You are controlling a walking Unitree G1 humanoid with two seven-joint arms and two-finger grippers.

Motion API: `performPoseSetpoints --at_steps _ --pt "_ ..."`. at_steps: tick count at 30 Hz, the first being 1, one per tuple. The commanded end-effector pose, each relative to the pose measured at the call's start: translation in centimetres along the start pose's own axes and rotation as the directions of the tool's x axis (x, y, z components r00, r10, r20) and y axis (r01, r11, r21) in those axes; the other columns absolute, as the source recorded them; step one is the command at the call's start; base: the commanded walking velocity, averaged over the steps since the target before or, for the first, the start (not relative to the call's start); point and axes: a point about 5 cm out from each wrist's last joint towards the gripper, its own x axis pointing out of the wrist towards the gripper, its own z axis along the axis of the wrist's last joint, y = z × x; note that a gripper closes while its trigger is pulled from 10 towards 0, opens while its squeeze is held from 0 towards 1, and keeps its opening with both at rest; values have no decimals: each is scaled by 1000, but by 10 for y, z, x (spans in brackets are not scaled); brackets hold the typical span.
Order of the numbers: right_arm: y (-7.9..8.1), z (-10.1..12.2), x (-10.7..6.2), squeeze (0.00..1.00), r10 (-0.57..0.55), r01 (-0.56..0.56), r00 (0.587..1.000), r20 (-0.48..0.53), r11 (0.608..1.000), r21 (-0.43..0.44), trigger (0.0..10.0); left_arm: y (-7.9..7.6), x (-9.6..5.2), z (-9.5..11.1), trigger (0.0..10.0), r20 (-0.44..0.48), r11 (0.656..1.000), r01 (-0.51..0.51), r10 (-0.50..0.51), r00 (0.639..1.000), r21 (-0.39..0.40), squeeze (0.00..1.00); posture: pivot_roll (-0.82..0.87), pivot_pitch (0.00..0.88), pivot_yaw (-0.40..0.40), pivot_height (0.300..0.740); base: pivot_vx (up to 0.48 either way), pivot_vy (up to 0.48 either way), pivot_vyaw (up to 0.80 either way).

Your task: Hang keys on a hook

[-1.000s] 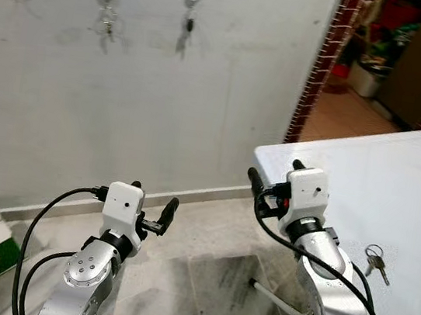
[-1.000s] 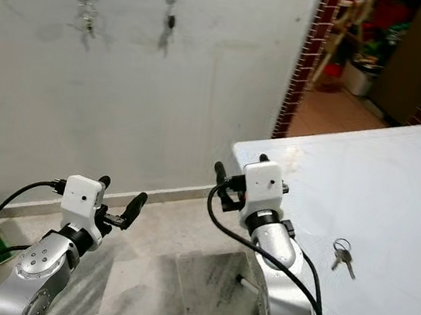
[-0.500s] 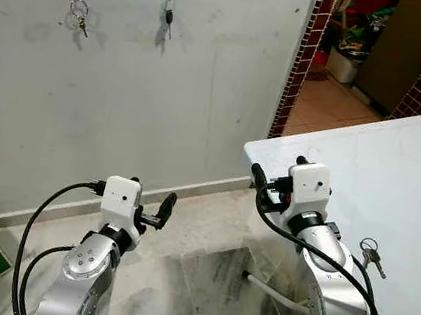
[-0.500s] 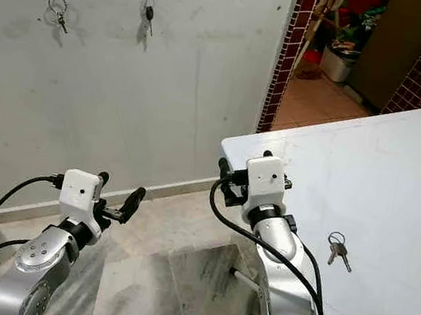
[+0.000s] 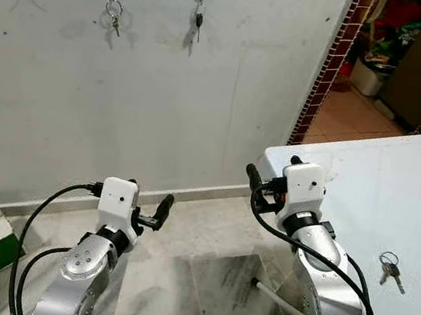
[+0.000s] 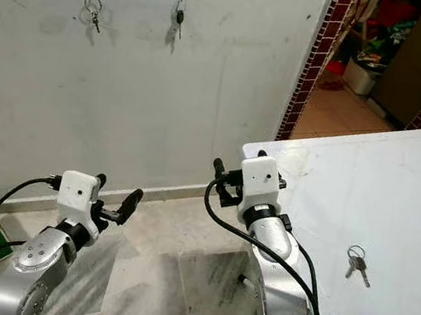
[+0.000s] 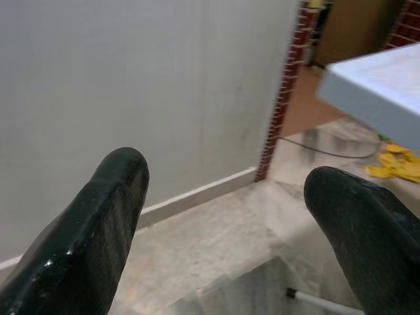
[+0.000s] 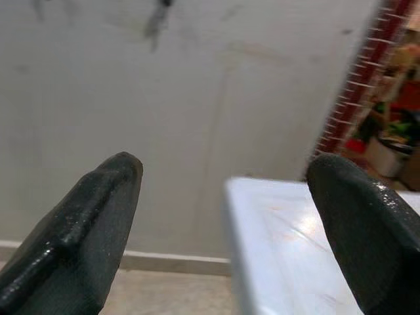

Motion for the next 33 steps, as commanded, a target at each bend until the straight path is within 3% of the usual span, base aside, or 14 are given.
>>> performPoseSetpoints --at_steps 1,9,11,33 --pt "-4 -3 0 0 -20 20 1000 -11 1000 -4 10000 -4 1 -1 10000 -6 1000 24 -24 1000 -4 0 32 0 16 740 0 -424 0" --pt "-4 -3 0 0 -19 19 1000 -13 1000 -8 10000 -4 1 -1 10000 -5 1000 26 -26 1000 -1 0 31 0 16 740 0 -413 0" --pt "-5 -4 0 0 -19 19 1000 -15 1000 -10 10000 -4 1 -1 10000 0 999 17 -17 1000 -28 0 32 0 15 740 0 0 0" --pt "-3 -9 2 0 -4 3 999 -32 1000 -15 10000 -6 2 -7 10000 -39 999 19 -21 999 -45 0 35 0 8 740 0 0 0"
